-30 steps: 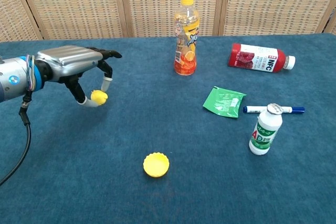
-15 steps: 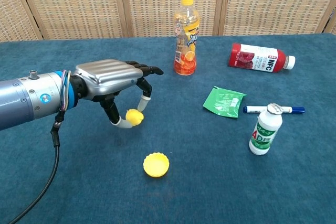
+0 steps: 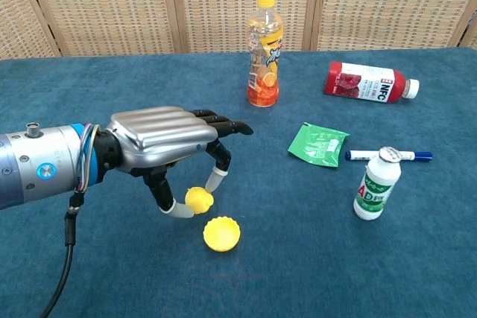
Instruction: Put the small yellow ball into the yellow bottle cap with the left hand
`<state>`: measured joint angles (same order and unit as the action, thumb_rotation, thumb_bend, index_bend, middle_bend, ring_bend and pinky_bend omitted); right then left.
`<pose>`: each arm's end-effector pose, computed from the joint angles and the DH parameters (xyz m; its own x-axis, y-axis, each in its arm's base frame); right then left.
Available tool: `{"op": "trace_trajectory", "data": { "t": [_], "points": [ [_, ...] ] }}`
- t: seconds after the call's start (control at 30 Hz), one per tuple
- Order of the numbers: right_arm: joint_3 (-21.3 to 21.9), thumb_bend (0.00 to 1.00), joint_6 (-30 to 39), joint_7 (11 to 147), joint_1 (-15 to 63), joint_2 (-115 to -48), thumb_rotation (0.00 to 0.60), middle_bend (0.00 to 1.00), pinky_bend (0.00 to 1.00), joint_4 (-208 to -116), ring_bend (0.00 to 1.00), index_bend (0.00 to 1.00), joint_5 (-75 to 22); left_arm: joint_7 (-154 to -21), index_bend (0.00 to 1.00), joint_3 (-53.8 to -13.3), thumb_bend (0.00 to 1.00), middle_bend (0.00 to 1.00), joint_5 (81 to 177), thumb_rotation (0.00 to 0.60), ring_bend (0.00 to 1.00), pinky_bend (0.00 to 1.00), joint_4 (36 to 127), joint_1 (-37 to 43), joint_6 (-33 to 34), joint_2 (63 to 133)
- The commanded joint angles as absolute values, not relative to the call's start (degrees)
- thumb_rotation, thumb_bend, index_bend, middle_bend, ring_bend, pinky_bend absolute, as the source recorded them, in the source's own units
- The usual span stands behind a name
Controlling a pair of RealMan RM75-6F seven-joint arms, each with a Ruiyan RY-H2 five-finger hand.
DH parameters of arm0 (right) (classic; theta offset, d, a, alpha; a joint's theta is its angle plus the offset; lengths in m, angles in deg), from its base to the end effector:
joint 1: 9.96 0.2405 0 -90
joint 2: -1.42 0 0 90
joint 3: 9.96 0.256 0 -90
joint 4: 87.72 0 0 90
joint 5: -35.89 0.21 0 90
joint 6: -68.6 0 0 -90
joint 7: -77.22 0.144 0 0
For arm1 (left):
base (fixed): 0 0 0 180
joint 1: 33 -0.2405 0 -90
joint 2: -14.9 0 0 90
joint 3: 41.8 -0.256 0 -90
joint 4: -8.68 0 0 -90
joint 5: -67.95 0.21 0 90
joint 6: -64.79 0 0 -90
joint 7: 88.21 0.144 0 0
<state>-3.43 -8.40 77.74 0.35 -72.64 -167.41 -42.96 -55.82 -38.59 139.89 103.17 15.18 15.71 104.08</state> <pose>-0.3377 -0.2275 0.1219 0.4020 -0.0361 0.9149 -0.9136 0.0504 0.4034 -0.0903 0.2816 -0.0554 0.6851 0.2147 0.6961 0.5843 -0.7326 -0.3491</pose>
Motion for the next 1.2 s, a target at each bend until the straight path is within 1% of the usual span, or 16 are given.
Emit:
{"op": "trace_trajectory", "data": {
  "t": [0.03,1.2],
  "points": [
    [-3.4,0.00,-8.5,77.9,0.3,-72.6,0.600,0.00,0.00,-167.5,0.00,0.00,-42.9,-55.5,0.57,-39.0,0.24,0.00,140.1,0.600,0.00,0.00,103.6,15.1,15.3,104.0],
    [-2.6,0.00,-9.1,80.4,-0.2,-71.9,0.600,0.00,0.00,-167.2,0.00,0.00,-42.5,-54.0,0.57,-39.8,0.24,0.00,138.0,0.600,0.00,0.00,100.8,17.0,15.7,109.3]
  ]
}}
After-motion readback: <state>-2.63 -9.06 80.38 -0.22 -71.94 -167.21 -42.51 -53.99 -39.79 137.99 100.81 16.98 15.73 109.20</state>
